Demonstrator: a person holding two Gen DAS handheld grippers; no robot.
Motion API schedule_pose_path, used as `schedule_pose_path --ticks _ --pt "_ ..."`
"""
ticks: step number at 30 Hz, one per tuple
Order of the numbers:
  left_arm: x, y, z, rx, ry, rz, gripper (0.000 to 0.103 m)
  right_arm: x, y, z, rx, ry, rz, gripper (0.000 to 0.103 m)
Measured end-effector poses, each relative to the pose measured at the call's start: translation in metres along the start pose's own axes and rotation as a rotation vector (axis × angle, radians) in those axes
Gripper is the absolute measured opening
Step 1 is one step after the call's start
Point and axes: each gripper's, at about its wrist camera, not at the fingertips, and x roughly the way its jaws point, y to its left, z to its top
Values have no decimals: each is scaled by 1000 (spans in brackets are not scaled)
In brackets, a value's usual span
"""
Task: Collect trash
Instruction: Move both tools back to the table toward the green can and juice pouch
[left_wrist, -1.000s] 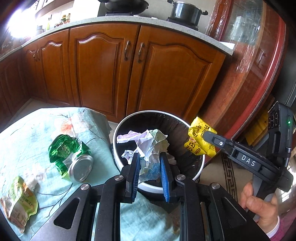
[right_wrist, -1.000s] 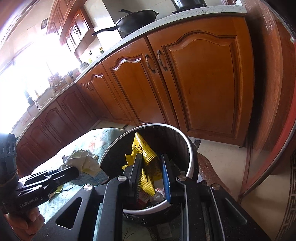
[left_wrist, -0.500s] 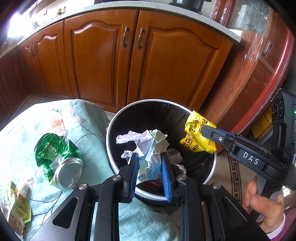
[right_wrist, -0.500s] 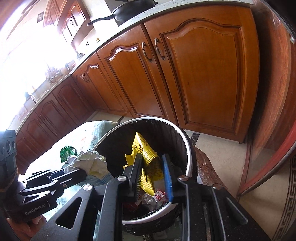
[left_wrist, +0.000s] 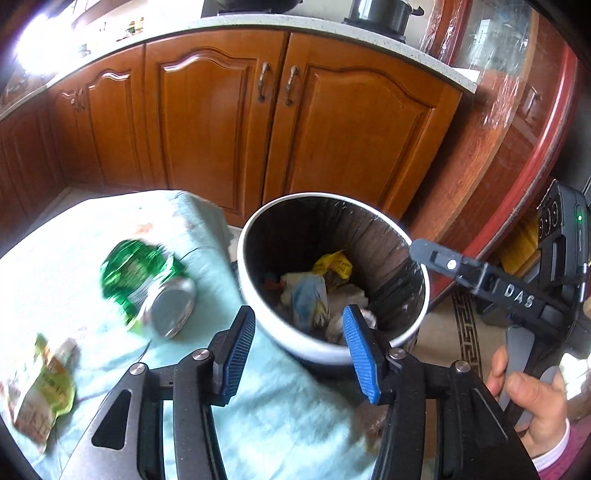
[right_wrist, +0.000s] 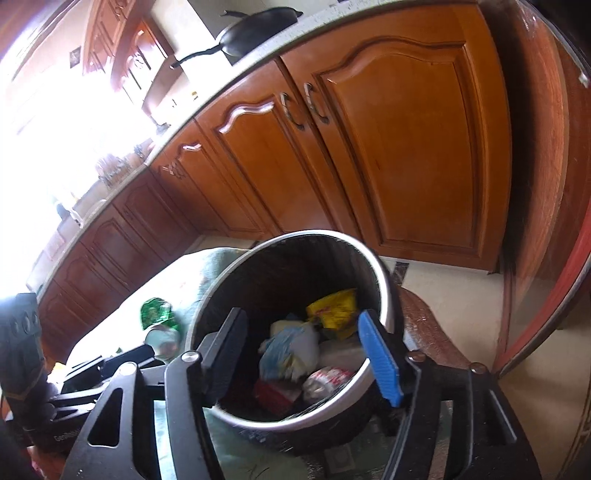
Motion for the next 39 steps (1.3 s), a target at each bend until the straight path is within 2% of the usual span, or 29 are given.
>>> schedule_pose_path --ticks 4,8,14,17,24,35,39 --pt "-22 12 -22 -10 -23 30 51 -9 16 -12 -15 -4 22 67" --pt "-47 35 -44 -65 -42 53 52 -19 35 -27 -29 -1 57 68" --pt "-85 65 -78 -146 -64 101 52 -30 67 -52 -56 5 112 76" --pt "-101 79 -96 -193 -67 117 55 -30 83 -65 -80 26 137 83" --pt "-125 112 -123 -251 -59 152 56 -17 118 -87 -154 104 180 83" --pt "-144 151 -127 -195 -68 198 60 4 152 -89 -238 144 204 83" --pt "-141 161 -119 -133 -50 198 70 16 159 -81 -257 149 205 83"
